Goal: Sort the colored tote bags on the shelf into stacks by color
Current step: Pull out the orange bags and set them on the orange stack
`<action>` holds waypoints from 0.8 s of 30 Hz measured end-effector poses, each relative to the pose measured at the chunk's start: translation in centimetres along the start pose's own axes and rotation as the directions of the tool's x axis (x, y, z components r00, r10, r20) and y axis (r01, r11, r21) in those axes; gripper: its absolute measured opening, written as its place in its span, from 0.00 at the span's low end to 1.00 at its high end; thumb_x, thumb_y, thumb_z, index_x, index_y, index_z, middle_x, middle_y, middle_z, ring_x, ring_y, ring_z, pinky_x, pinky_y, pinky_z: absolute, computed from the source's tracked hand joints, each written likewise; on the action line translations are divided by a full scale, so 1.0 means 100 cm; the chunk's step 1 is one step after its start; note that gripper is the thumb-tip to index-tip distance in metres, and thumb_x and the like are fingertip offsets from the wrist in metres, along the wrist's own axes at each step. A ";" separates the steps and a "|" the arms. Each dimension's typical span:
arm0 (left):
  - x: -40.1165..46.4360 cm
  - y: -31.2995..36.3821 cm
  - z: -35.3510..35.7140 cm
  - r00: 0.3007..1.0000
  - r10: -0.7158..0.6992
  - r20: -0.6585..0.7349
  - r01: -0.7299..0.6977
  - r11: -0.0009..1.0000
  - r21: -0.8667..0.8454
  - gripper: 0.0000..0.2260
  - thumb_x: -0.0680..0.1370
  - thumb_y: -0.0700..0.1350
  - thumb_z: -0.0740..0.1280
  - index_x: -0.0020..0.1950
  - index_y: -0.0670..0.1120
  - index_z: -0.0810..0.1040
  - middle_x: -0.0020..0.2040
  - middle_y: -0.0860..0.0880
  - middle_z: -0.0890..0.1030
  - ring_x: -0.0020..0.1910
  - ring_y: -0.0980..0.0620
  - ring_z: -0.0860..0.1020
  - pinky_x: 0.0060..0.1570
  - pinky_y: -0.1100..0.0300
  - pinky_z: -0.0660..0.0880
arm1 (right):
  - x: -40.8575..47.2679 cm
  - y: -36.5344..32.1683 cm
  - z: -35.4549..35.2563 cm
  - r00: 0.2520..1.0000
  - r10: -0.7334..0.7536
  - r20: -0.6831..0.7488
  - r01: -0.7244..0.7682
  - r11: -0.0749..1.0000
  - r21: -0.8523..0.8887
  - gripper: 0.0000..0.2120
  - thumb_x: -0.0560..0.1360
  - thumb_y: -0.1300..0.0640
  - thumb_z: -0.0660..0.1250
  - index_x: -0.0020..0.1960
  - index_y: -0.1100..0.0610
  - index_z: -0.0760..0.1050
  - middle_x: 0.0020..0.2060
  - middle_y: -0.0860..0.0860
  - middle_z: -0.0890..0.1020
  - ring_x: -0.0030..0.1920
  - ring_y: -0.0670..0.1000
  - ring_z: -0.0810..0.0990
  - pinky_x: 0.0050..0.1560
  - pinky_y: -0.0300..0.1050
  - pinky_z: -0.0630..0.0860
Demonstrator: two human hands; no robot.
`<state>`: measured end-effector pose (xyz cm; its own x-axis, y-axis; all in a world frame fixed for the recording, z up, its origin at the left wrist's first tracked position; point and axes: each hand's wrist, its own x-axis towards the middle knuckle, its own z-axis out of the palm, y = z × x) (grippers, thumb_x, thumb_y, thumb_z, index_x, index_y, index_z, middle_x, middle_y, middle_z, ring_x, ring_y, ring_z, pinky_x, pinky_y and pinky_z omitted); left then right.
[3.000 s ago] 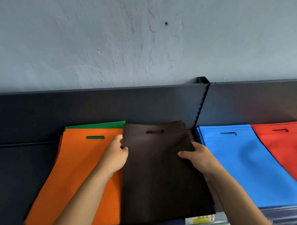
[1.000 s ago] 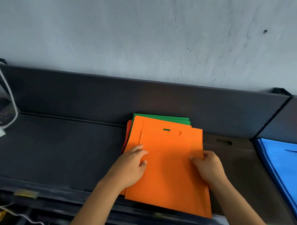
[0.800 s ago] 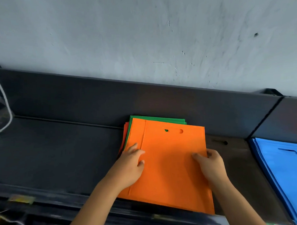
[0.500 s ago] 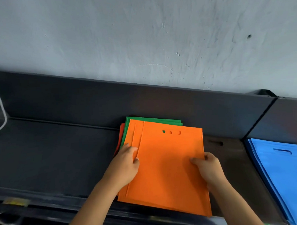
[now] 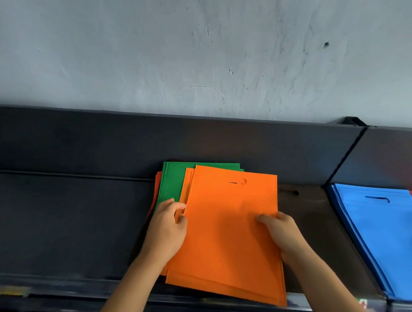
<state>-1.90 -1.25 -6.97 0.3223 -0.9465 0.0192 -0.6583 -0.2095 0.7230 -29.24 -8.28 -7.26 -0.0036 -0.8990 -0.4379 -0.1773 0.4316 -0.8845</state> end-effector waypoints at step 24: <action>0.001 0.106 0.052 0.935 -0.060 0.349 0.182 0.927 -0.328 0.08 0.85 0.46 0.64 0.61 0.50 0.81 0.54 0.53 0.86 0.53 0.50 0.85 0.54 0.51 0.81 | -0.051 0.016 -0.105 0.994 -0.095 -0.056 0.099 0.992 0.073 0.12 0.80 0.58 0.73 0.63 0.52 0.78 0.53 0.53 0.89 0.51 0.57 0.89 0.56 0.64 0.85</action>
<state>-12.34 -4.80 -2.89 0.1030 -0.9583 -0.2664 -0.3284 -0.2856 0.9004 -39.81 -3.77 -4.76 -0.0415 -0.9386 -0.3425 -0.1043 0.3450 -0.9328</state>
